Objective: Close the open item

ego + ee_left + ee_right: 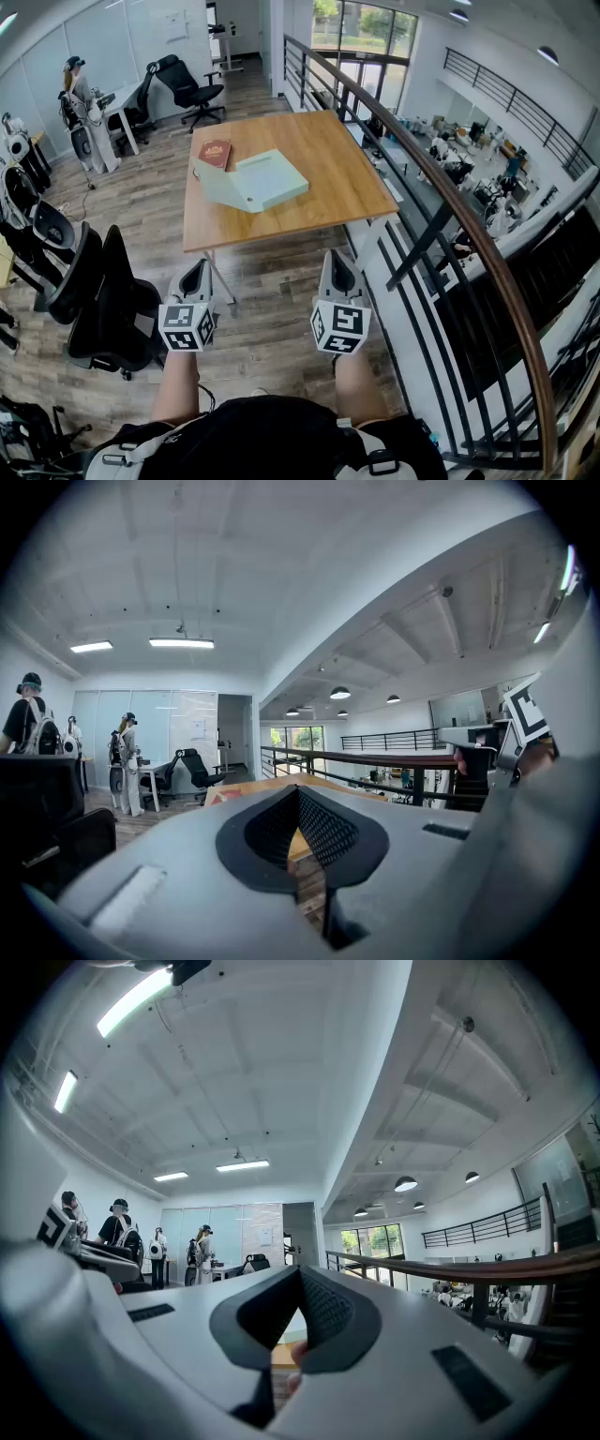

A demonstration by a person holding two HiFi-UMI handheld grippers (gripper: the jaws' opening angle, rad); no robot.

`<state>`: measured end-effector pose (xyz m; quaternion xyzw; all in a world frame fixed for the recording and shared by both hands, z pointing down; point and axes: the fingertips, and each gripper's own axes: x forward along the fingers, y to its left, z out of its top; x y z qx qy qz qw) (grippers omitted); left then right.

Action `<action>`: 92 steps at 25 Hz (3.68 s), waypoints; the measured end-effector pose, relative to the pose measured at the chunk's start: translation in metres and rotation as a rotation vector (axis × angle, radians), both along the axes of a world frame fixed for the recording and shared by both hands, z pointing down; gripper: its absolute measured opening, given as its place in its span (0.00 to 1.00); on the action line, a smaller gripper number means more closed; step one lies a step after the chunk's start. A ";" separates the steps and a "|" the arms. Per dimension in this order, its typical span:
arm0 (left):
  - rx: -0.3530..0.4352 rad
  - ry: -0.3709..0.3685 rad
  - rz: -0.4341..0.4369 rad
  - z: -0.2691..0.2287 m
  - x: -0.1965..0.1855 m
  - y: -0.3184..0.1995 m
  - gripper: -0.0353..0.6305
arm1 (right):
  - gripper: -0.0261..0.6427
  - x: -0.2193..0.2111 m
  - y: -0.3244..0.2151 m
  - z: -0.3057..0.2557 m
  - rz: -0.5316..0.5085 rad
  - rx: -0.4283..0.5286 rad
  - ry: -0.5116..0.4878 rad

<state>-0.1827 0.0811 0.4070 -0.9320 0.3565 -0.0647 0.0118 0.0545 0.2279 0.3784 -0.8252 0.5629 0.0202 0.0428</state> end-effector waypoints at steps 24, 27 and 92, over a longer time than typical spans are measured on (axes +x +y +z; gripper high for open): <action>-0.017 0.029 0.036 0.015 -0.044 -0.044 0.05 | 0.04 -0.057 -0.041 0.017 0.001 -0.023 -0.024; -0.026 0.040 0.050 0.016 -0.048 -0.054 0.05 | 0.04 -0.069 -0.051 0.014 0.003 -0.019 -0.015; -0.090 -0.088 -0.239 0.051 0.215 -0.412 0.05 | 0.04 0.274 -0.452 0.074 -0.177 -0.164 -0.115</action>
